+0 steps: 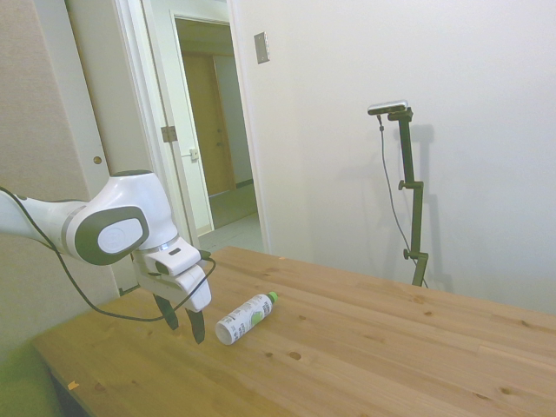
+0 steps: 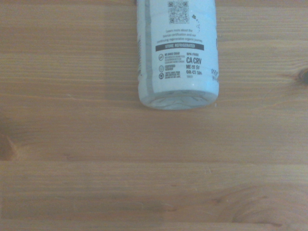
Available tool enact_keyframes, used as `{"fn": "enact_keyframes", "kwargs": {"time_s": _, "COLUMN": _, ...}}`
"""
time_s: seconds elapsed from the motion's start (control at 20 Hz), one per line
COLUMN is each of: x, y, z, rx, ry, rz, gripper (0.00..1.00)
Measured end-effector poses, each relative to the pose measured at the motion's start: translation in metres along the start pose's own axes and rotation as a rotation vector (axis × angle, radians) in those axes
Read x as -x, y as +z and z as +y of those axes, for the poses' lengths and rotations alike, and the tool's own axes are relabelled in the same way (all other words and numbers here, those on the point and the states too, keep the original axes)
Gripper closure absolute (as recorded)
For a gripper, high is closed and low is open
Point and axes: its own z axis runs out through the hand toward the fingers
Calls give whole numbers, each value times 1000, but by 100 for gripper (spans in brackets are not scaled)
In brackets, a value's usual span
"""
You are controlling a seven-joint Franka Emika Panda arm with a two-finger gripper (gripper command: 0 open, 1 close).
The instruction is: Stand the water bottle
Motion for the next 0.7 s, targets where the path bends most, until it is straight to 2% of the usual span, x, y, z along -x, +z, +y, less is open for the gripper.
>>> {"fn": "enact_keyframes", "kwargs": {"time_s": 0.2, "x": 1, "y": -1, "z": -6, "rx": 5, "ry": -3, "rz": 8, "gripper": 0}}
{"fn": "enact_keyframes", "kwargs": {"time_s": 0.4, "x": -11, "y": -21, "z": -39, "rx": -8, "ry": 1, "rz": 55, "gripper": 0}}
{"fn": "enact_keyframes", "kwargs": {"time_s": 0.7, "x": -71, "y": -28, "z": -105, "rx": -15, "ry": 50, "rz": 105, "gripper": 0}}
